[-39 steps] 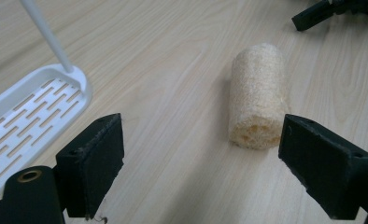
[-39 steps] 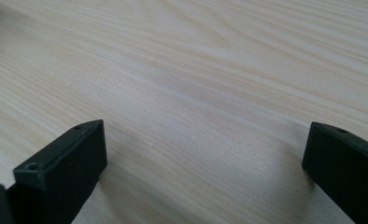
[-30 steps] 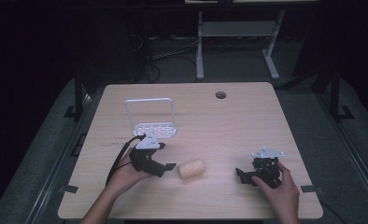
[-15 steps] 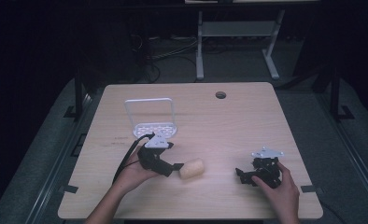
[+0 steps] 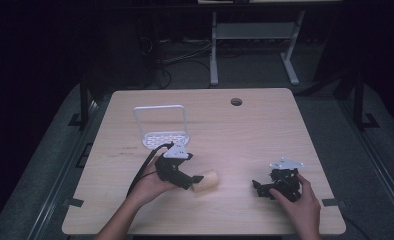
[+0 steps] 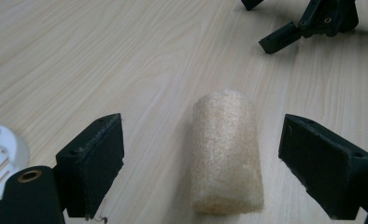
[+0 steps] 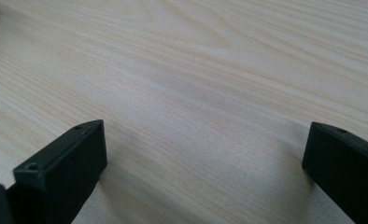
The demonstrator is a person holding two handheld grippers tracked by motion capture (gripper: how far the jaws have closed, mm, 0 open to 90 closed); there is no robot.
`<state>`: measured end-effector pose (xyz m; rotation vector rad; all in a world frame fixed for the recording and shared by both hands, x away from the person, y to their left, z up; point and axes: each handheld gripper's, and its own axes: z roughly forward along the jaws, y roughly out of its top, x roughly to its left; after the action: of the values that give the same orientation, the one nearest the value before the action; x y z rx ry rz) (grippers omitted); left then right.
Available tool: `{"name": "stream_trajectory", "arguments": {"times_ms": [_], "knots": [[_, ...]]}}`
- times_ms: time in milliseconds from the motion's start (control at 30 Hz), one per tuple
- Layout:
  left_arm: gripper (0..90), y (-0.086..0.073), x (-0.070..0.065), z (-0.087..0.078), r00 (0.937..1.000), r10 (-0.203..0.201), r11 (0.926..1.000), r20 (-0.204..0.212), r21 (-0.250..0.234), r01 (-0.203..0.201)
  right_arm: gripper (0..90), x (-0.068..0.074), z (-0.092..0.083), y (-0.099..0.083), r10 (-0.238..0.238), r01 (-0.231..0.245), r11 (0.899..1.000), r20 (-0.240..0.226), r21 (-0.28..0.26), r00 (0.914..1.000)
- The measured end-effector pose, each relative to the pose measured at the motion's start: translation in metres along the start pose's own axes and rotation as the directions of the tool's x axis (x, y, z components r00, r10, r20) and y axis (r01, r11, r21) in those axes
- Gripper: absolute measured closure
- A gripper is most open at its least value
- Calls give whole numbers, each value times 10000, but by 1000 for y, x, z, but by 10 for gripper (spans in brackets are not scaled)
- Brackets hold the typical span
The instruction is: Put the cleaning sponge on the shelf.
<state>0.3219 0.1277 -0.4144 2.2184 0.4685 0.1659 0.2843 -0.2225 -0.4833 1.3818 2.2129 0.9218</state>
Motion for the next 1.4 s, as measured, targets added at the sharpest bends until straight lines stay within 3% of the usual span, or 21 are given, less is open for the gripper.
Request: {"name": "stream_trajectory", "arguments": {"times_ms": [333,667,900,1033,1200,1233,1400], "knots": [[138,4,-5,10,9996,170,9998,236,52,-171,0,0,0,0,7,-7,10000,-1,-5,10000],[141,3,-9,22,9986,285,9980,456,543,-309,0,0,0,0,7,-7,10000,-2,-4,10000],[143,4,-15,33,9964,594,9912,606,1149,-661,0,0,0,0,5,-5,10000,-1,-2,10000],[143,4,-16,38,9936,926,9815,641,1623,-1019,0,0,0,0,7,-7,10000,-1,-3,10000],[143,3,-18,43,9946,836,9799,611,1764,-932,0,0,0,0,6,-6,10000,-2,-2,10000],[144,2,-17,45,9930,1024,9739,589,1974,-1121,0,0,0,0,5,-5,10000,-1,-2,10000],[157,1,-18,50,9929,1077,9698,513,2143,-1163,0,0,0,0,3,-3,10000,0,1,10000]]}}
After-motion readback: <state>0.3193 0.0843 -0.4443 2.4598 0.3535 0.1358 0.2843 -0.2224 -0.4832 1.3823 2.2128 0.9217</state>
